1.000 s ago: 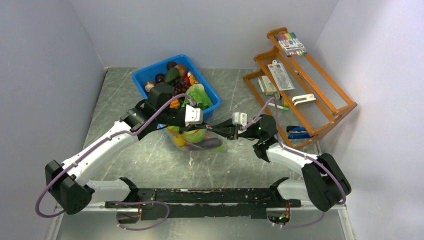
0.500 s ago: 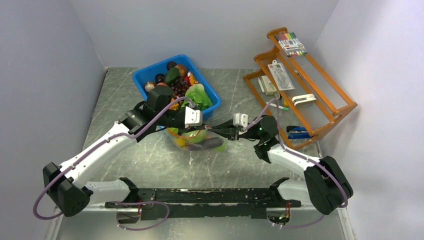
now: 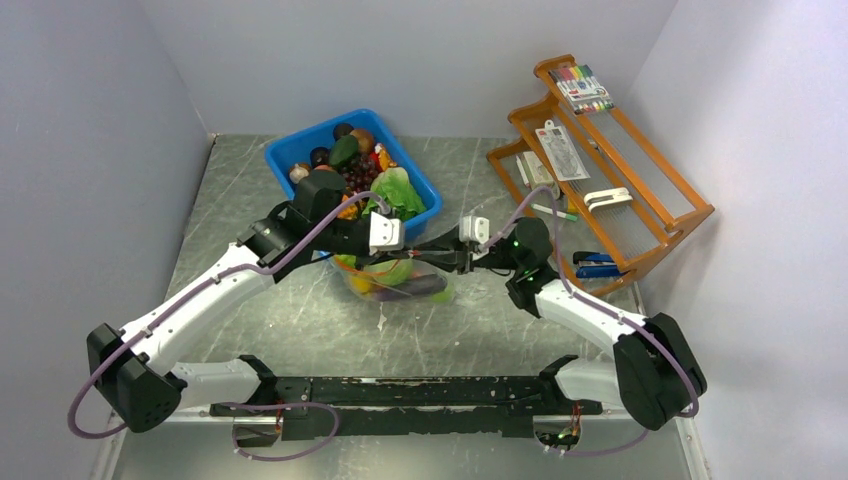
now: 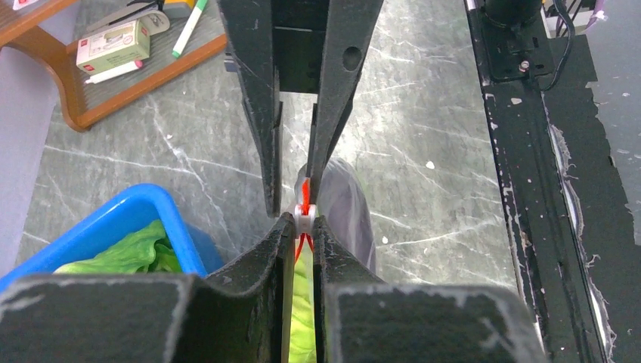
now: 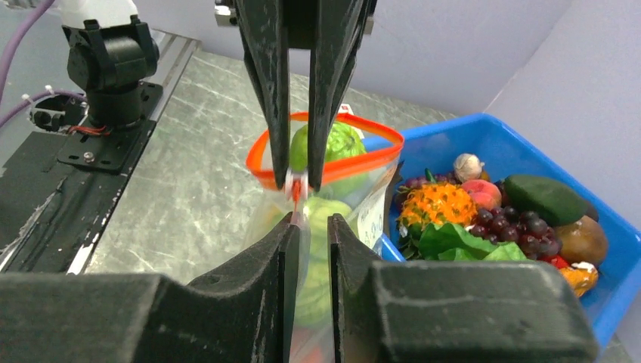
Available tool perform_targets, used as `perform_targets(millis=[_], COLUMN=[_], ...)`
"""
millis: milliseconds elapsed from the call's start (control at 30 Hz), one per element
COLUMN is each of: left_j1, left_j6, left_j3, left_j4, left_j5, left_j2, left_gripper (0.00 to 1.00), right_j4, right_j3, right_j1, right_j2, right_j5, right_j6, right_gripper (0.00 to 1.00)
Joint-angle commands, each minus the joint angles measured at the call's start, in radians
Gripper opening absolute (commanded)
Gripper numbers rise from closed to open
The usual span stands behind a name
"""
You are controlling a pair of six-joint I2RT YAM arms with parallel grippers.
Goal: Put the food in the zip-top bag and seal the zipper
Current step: Zip the zipper food storage bag at the center of the board.
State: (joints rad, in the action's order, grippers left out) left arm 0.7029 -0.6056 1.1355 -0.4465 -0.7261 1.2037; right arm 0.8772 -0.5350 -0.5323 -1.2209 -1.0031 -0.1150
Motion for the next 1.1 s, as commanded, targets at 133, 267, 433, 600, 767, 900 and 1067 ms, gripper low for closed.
perform_targets(millis=[133, 267, 433, 600, 767, 900, 1067], left_j1=[-0.003, -0.002, -0.003, -0.003, -0.003, -0.003, -0.002], left_j6=[-0.006, 0.021, 0.021, 0.018, 0.019, 0.018, 0.011], left_j3=[0.016, 0.017, 0.007, 0.013, 0.026, 0.036, 0.008], left_j4=[-0.015, -0.027, -0.027, -0.015, -0.005, -0.006, -0.016], left_j5=[-0.033, -0.007, -0.012, -0.003, -0.007, -0.016, -0.004], left_j2=[0.025, 0.018, 0.013, 0.022, 0.016, 0.017, 0.001], left_gripper=[0.07, 0.12, 0.43, 0.47, 0.44, 0.09, 0.07], right_j4=[-0.118, -0.085, -0.034, 0.014, 0.002, 0.004, 0.052], right_j3=[-0.060, -0.040, -0.039, -0.025, -0.026, -0.029, 0.004], right_j1=[-0.030, -0.032, -0.036, -0.046, -0.052, -0.058, -0.057], right_j2=[0.009, 0.031, 0.018, 0.008, -0.002, -0.010, 0.005], right_j5=[0.011, 0.040, 0.024, 0.022, 0.022, 0.024, 0.095], right_j6=[-0.072, -0.067, -0.020, 0.002, -0.006, -0.006, 0.017], right_gripper=[0.00, 0.00, 0.00, 0.00, 0.00, 0.00, 0.00])
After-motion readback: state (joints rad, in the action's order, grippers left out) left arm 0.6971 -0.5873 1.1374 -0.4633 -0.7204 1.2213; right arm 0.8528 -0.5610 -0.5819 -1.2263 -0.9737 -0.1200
